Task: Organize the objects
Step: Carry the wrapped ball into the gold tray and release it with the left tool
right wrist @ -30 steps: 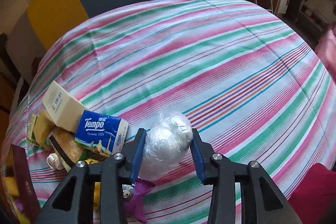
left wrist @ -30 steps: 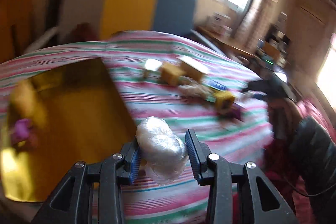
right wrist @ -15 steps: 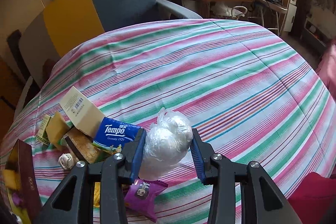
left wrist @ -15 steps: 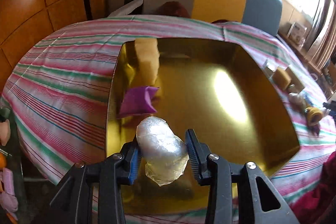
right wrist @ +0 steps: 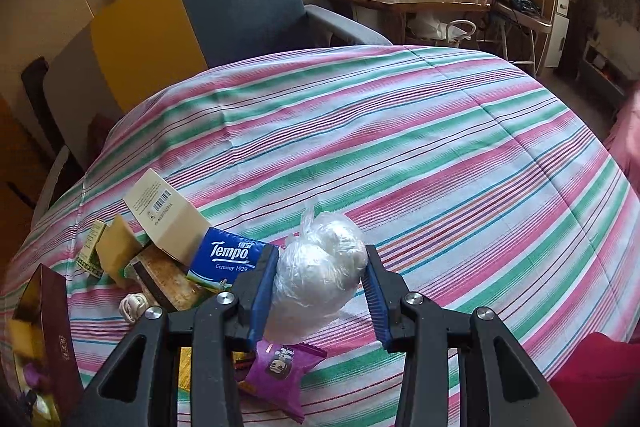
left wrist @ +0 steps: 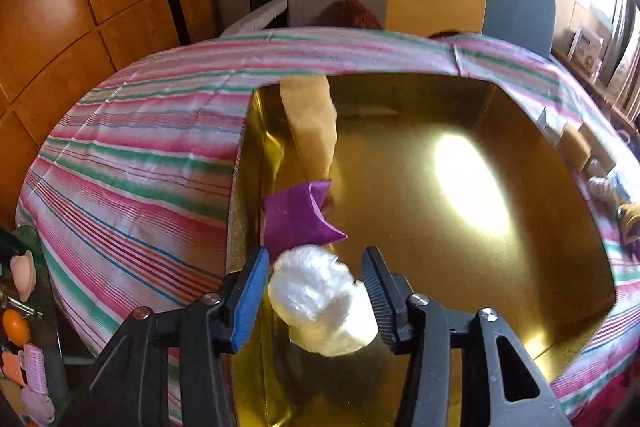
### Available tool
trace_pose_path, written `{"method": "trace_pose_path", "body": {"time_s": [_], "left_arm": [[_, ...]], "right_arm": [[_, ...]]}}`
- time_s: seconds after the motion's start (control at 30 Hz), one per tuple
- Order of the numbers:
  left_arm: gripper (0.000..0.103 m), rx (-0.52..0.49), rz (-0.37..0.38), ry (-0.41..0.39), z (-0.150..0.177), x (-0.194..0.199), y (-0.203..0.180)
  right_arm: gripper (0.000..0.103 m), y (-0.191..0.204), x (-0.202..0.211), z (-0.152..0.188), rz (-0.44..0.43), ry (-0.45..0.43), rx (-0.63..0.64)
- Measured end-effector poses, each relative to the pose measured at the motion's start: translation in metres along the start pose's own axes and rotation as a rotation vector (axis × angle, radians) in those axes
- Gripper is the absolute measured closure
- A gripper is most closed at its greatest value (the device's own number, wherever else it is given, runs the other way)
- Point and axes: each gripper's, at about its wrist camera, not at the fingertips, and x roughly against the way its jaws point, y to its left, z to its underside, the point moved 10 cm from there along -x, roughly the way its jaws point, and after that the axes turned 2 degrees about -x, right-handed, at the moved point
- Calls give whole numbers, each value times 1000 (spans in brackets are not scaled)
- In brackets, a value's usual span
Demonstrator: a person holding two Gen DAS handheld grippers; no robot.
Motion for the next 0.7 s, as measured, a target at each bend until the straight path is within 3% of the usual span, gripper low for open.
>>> {"method": "trace_pose_path", "body": {"time_s": [0.23, 0.37, 0.53, 0.7], "left_arm": [[53, 53, -16, -54, 12, 36, 14], [53, 94, -10, -57, 24, 51, 26], [53, 132, -22, -62, 33, 61, 48], [53, 185, -38, -65, 39, 64, 71]], "right_arm": [[61, 2, 9, -7, -20, -43, -3], [61, 23, 24, -11, -105, -89, 36], [61, 87, 51, 7, -225, -91, 195], [61, 207, 99, 61, -407, -79, 449]]}}
